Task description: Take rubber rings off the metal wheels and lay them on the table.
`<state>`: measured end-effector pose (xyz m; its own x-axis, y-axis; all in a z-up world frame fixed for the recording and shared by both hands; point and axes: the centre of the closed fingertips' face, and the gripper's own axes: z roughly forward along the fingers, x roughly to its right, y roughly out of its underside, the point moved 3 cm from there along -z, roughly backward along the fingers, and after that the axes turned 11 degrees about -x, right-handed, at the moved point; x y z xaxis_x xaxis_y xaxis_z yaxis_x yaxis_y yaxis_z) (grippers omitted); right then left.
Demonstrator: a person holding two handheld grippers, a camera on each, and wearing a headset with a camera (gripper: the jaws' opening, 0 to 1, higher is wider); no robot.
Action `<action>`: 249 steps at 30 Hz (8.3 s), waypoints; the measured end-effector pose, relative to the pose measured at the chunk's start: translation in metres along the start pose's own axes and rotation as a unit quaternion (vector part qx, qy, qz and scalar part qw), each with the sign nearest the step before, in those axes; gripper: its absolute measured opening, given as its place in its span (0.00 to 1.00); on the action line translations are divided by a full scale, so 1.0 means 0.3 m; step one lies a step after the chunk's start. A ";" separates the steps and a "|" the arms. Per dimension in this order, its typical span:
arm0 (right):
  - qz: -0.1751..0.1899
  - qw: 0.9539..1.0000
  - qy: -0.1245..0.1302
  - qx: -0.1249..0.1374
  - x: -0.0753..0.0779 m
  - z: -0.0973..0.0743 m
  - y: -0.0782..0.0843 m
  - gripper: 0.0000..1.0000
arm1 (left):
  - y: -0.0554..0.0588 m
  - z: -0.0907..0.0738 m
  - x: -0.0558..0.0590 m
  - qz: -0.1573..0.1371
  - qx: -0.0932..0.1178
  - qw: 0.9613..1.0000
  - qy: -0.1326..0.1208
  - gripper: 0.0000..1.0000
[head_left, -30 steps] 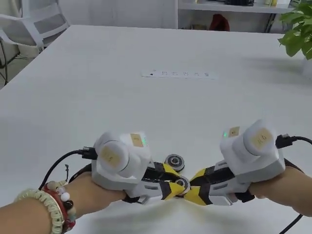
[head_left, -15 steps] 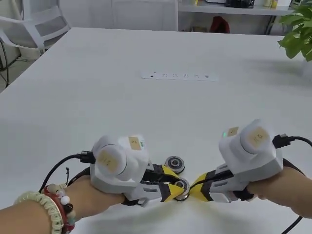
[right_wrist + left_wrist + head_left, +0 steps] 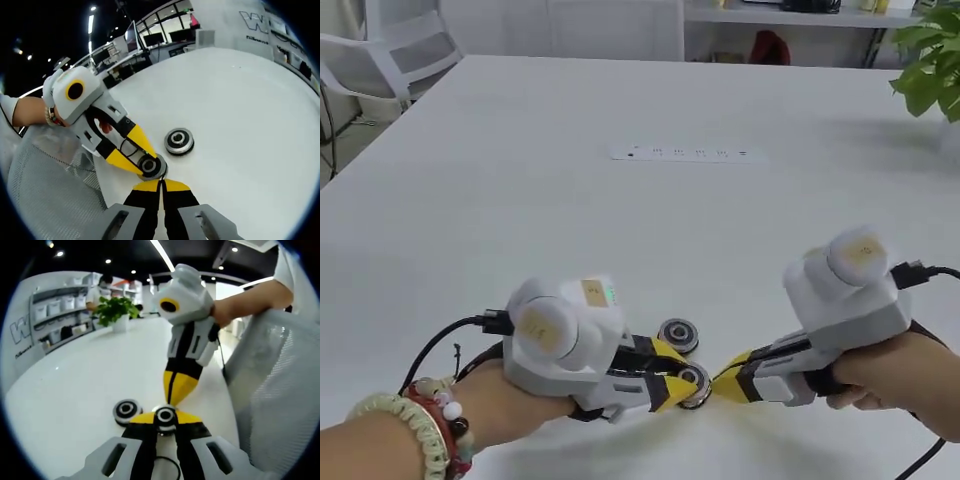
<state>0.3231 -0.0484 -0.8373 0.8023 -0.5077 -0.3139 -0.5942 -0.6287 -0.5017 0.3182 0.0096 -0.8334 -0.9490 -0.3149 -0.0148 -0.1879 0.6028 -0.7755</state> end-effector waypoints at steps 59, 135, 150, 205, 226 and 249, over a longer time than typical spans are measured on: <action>0.080 0.992 -0.076 0.063 -0.069 -0.026 -0.070 0.00 | 0.003 0.000 -0.003 -0.015 0.010 1.000 -0.017 0.14; 0.030 0.994 -0.033 0.102 -0.105 -0.075 -0.143 0.00 | 0.092 -0.614 0.056 -0.107 0.012 0.982 -0.154 0.82; -0.009 0.996 -0.006 0.094 -0.113 -0.046 -0.160 0.00 | 0.136 -0.592 0.077 -0.152 0.017 0.978 -0.144 0.92; -0.120 0.991 0.053 0.031 -0.144 0.089 -0.133 0.05 | 0.172 -0.574 0.076 -0.161 -0.009 0.977 -0.143 0.93; -0.077 0.993 0.061 0.063 -0.086 0.031 -0.163 0.12 | 0.159 -0.568 0.083 -0.156 -0.007 0.978 -0.135 0.92; 0.016 0.989 0.096 0.111 0.070 -0.067 -0.146 0.13 | -0.073 -0.554 0.006 -0.047 0.012 0.993 -0.105 0.92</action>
<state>0.3647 -0.0434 -0.8057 0.7443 -0.6418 -0.1844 -0.5753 -0.4761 -0.6651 0.2786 0.1177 -0.7115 -0.8530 -0.5171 -0.0710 -0.2654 0.5468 -0.7941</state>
